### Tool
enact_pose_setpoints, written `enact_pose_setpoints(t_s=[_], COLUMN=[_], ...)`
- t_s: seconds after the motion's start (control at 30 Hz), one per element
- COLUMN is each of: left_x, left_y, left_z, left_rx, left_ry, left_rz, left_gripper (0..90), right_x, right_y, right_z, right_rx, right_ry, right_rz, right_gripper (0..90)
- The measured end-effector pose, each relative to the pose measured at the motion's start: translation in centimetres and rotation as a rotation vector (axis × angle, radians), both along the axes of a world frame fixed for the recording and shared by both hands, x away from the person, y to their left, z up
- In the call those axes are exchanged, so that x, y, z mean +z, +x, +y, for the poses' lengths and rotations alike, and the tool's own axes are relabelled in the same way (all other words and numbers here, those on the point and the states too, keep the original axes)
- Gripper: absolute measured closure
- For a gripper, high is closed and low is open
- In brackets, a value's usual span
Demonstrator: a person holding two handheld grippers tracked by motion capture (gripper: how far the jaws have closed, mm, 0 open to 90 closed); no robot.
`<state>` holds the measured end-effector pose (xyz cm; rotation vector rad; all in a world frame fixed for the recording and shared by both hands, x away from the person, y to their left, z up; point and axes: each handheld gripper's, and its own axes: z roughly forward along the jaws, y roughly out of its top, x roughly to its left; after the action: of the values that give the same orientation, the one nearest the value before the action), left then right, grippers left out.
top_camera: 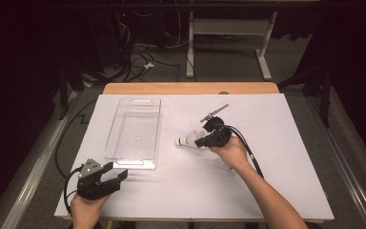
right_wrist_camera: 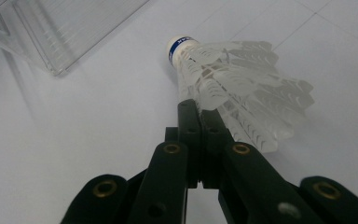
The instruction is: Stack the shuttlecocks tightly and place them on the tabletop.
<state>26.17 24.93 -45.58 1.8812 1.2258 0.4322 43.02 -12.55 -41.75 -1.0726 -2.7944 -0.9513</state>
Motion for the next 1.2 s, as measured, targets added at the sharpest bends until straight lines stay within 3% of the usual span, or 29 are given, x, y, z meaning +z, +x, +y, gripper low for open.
enact_pose_setpoints(t_s=[0.6,0.83,1.2], left_x=[0.01,0.01,0.01], left_y=[0.0,0.01,-0.01], left_z=[-0.02,-0.01,-0.01], left_rx=[-0.004,-0.003,-0.002], left_ry=[0.005,0.003,0.002], left_rz=[0.001,0.002,0.001], left_gripper=[35.2,35.3,35.3], right_x=[-0.12,-0.23,-0.21], right_y=[0.81,0.89,0.87], right_z=[-0.01,0.04,-0.12], right_rx=[-0.036,-0.052,-0.073], right_ry=[-0.033,-0.065,-0.071], right_rz=[0.031,0.021,0.014], right_gripper=[88.7,85.2,78.3])
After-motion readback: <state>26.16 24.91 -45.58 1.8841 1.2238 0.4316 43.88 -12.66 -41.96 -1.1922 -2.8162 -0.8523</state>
